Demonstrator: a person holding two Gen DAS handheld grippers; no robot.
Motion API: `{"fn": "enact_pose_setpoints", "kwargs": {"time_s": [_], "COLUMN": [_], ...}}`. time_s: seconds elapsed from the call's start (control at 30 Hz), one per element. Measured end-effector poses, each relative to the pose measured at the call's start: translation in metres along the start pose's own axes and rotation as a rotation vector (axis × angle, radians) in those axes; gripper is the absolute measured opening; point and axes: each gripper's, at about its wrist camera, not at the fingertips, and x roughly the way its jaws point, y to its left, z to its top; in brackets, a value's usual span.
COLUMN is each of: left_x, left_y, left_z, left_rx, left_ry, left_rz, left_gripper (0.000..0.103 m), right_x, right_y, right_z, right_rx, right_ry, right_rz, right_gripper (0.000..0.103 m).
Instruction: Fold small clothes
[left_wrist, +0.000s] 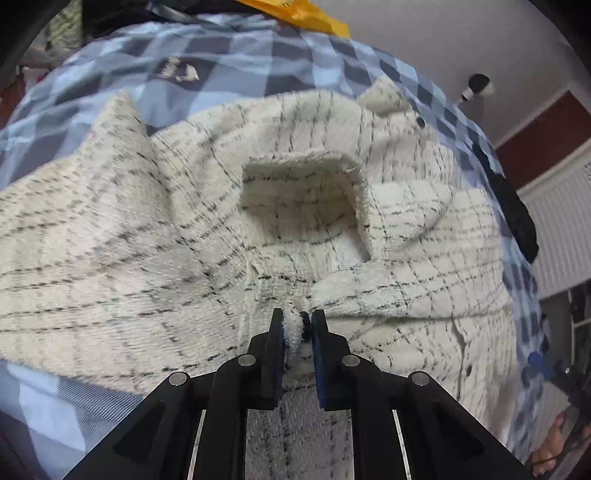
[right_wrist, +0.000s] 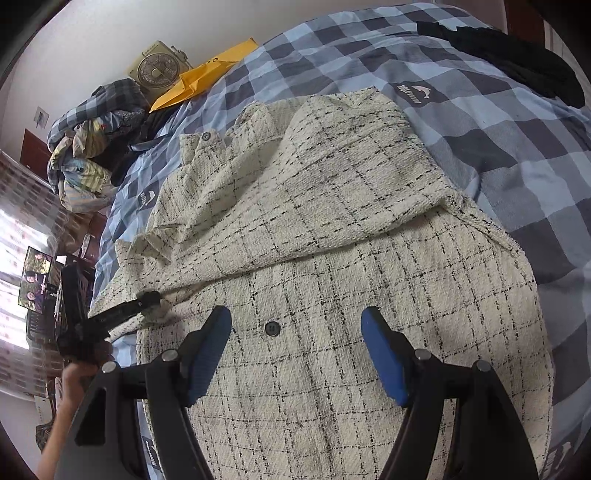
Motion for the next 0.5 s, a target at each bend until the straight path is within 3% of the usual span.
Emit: {"fn": "enact_pose_setpoints", "kwargs": {"time_s": [0.13, 0.23, 0.3, 0.33, 0.4, 0.5], "left_x": [-0.036, -0.058, -0.07, -0.08, -0.093, -0.085], "left_y": [-0.015, -0.027, -0.039, -0.045, -0.052, -0.055], "left_z": [0.008, 0.027, 0.041, 0.045, 0.05, 0.067], "left_rx": [0.076, 0.099, 0.115, 0.122, 0.124, 0.112], "left_ry": [-0.1, -0.17, -0.212, -0.27, -0.363, -0.359], "left_rz": [0.085, 0.129, 0.149, 0.158, 0.16, 0.186], "left_gripper": [0.015, 0.035, 0.09, 0.097, 0.103, 0.103], "right_x": [0.0, 0.001, 0.001, 0.001, 0.001, 0.001], "right_y": [-0.003, -0.003, -0.002, -0.002, 0.0, 0.0], "right_z": [0.0, 0.0, -0.001, -0.002, -0.002, -0.002], "right_rx": [0.023, 0.032, 0.031, 0.027, 0.021, 0.024], "right_ry": [0.001, 0.006, 0.008, 0.009, 0.01, 0.006], "right_rz": [0.007, 0.012, 0.012, 0.01, 0.006, 0.007], "right_gripper": [0.07, 0.07, 0.07, 0.07, 0.07, 0.07]}}
